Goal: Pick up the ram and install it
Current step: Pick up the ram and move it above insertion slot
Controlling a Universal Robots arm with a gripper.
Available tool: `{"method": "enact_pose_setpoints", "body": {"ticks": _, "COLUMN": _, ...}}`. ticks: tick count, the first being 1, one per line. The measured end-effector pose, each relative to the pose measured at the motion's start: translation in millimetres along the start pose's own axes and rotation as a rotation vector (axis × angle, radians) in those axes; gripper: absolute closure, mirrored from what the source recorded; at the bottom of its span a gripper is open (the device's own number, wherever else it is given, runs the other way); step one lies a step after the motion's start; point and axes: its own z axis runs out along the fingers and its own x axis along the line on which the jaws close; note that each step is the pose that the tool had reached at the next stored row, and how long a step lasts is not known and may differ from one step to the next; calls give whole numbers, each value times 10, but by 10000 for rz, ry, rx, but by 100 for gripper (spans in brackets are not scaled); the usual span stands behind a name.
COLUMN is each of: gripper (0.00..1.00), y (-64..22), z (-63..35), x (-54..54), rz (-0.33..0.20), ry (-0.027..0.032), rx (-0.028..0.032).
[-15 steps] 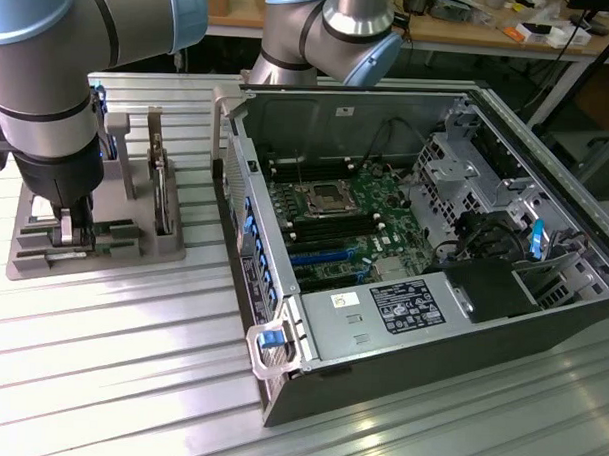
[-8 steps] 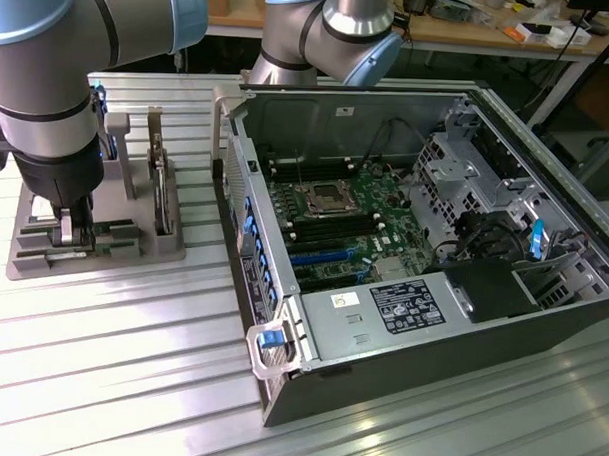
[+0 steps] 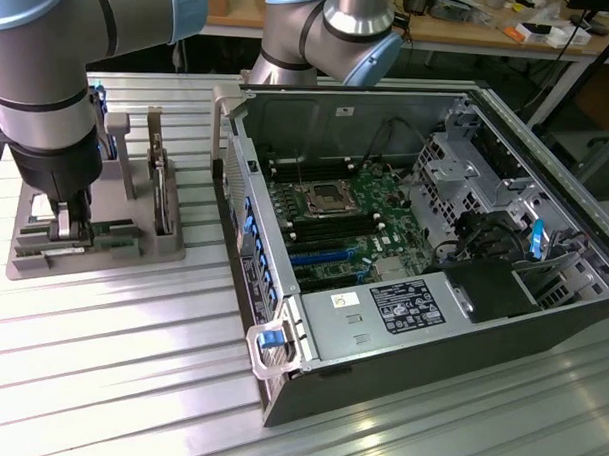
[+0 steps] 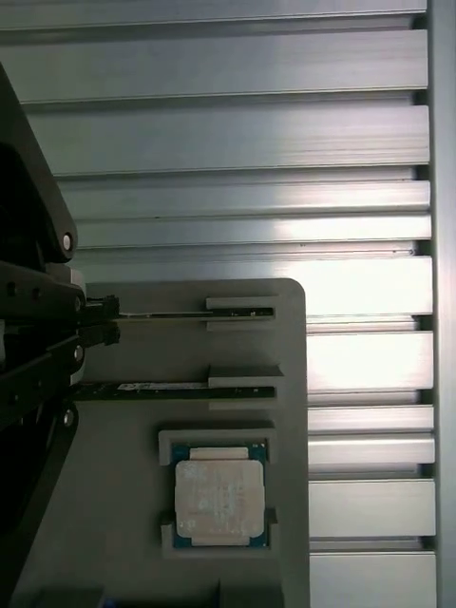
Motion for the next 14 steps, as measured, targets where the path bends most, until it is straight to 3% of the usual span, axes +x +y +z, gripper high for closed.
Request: {"method": "enact_pose_setpoints", "body": {"ticks": 14, "gripper": 88, "y": 14, "z": -270, "x": -4, "rz": 0, "ry": -1, "rx": 0}}
